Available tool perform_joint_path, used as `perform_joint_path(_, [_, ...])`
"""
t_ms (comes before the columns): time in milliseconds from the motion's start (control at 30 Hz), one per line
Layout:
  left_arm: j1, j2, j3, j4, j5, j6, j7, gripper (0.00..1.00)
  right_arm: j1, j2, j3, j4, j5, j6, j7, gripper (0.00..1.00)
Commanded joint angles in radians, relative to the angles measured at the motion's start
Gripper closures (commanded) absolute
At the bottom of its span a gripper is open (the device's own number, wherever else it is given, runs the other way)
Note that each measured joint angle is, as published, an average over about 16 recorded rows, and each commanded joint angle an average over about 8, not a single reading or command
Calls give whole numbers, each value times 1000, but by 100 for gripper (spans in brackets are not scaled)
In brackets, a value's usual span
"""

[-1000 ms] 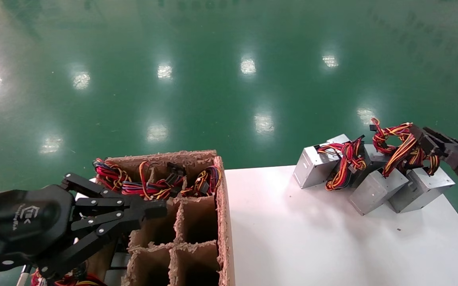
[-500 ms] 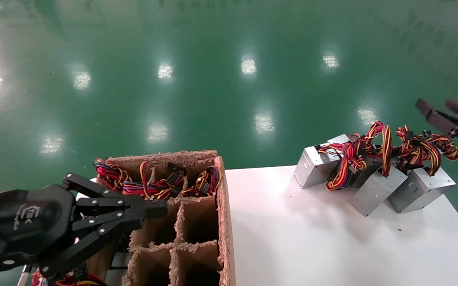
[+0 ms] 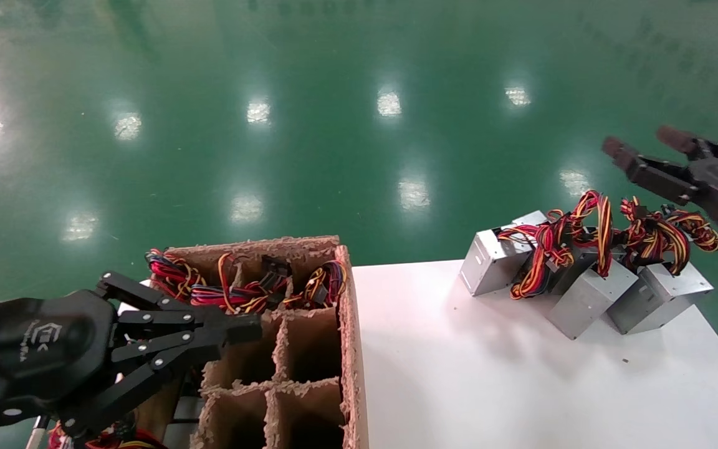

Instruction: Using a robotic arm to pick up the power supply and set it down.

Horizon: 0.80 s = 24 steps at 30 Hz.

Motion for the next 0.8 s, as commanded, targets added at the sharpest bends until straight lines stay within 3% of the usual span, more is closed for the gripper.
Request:
perform_joint_path(33, [0, 0, 0, 0, 0, 0, 0, 100, -6, 3, 5, 31, -8, -20, 14, 0])
perform_joint_path(133, [0, 0, 0, 0, 0, 0, 0, 100, -16, 7, 13, 78, -19, -50, 35, 0])
perform_joint_path(400, [0, 0, 0, 0, 0, 0, 0, 0, -42, 19, 33, 202, -49, -131, 92, 0])
perform_joint_path(800, [0, 0, 0, 0, 0, 0, 0, 0, -81, 38, 64, 392, -96, -254, 178, 0])
